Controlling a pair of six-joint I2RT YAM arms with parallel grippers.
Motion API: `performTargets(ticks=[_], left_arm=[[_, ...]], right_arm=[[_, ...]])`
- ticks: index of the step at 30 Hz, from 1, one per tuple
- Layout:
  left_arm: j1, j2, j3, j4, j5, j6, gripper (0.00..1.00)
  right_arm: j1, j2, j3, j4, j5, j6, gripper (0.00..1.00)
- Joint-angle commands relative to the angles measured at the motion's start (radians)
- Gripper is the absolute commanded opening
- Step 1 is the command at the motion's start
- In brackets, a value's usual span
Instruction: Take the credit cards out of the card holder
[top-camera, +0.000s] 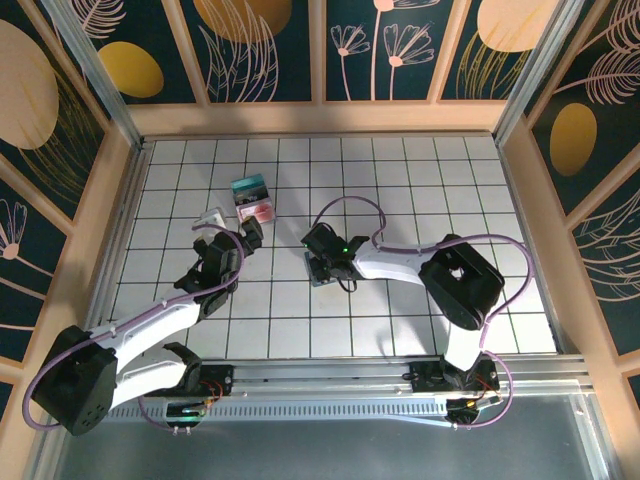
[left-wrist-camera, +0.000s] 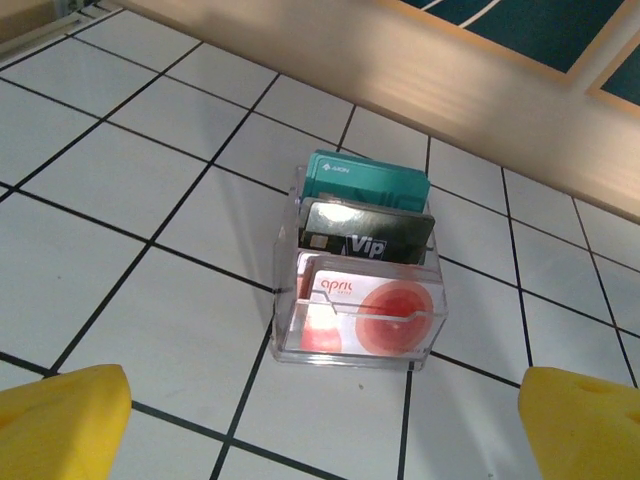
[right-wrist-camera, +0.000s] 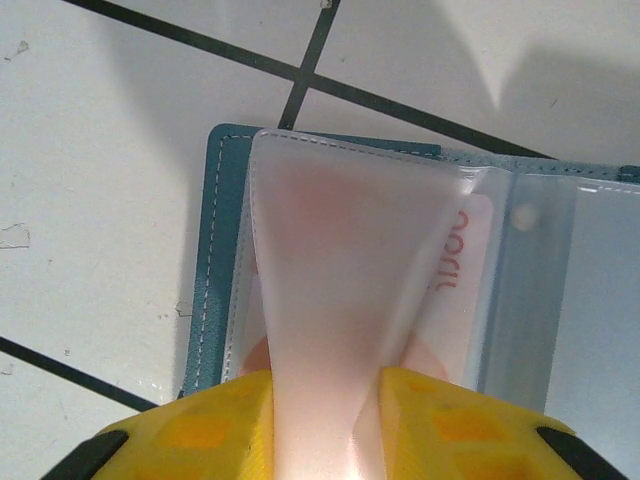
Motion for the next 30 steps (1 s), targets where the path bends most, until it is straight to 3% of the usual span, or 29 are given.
performTargets(ticks=[1, 13, 22, 30], left_arm=[[-0.004, -0.005, 0.042, -0.005, 0.026, 0.048, 0.99], [-0.004, -0.004, 0.065, 0.003, 0.034, 0.109, 0.99], [-0.006, 0.028, 0.100, -0.006, 0.089, 0.161, 0.99], [-0.095, 0.104, 0.159, -0.021, 0.043, 0.242, 0.99]], right_arm=[[-0.007, -0.052, 0.006, -0.015, 0.050, 0.028, 0.32], [-0.024, -0.064, 0.021, -0.082, 0.155, 0.042, 0.35], [-0.066, -0.098, -0.002, -0.086, 0.163, 0.058, 0.37], [-0.120, -0.122, -0.069, -0.062, 0.145, 0.071, 0.36]])
